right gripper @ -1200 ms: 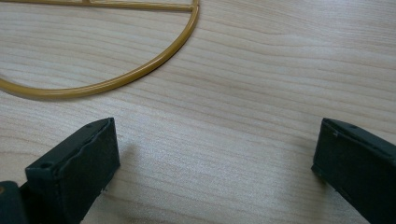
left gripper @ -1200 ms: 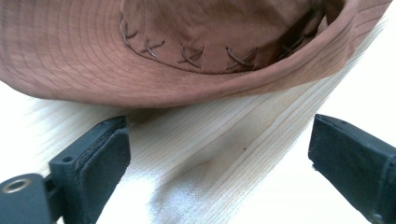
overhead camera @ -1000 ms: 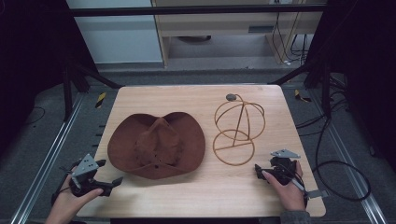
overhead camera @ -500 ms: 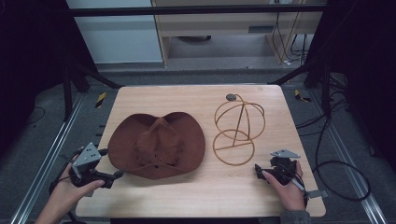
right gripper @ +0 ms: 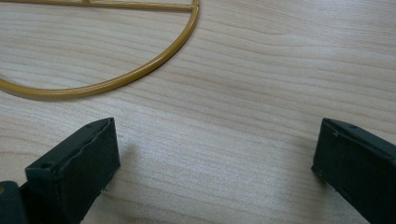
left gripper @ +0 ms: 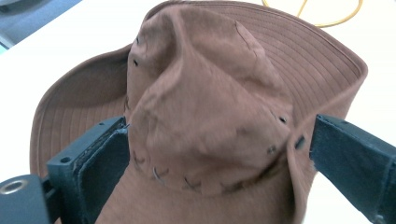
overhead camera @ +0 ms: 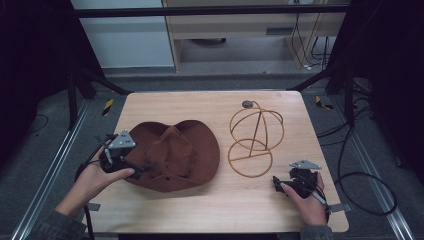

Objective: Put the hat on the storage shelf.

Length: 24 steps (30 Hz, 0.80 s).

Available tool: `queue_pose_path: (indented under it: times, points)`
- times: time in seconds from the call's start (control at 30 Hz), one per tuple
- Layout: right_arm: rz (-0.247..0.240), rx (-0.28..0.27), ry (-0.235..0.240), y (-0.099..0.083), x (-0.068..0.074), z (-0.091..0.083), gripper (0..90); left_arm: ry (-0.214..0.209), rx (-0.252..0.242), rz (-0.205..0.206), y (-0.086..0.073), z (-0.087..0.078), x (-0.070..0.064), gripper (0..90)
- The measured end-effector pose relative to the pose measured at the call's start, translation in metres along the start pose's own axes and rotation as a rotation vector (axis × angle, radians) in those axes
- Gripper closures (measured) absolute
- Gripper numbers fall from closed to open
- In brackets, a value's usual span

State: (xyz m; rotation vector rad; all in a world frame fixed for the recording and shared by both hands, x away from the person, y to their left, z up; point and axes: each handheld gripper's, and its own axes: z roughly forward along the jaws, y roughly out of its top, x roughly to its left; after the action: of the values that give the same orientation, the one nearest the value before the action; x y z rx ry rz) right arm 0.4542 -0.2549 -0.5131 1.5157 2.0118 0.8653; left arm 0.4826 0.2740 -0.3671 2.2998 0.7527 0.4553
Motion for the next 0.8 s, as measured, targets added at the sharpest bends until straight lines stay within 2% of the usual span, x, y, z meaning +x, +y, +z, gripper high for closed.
queue_pose_path:
  times: [0.17,0.33,0.53,0.67,0.8]
  points:
    - [0.000,0.000,0.000,0.000,0.000,0.000,0.5,-0.010,0.023,0.026,0.025,0.015,0.004,4.5]
    - [0.000,0.000,-0.001,0.000,0.000,0.000,0.5,-0.015,0.030,0.031,0.031,0.026,0.005,4.4]
    - [0.000,0.000,-0.001,0.000,0.000,0.000,0.5,-0.019,0.054,0.043,0.047,0.042,0.006,4.4]
    - [0.000,0.000,-0.001,0.000,0.000,0.000,0.5,-0.015,0.068,0.028,0.059,0.050,0.008,6.3]
    - [-0.001,0.000,0.000,0.000,0.000,0.000,0.5,-0.018,0.106,0.029,0.064,0.062,0.010,7.8]
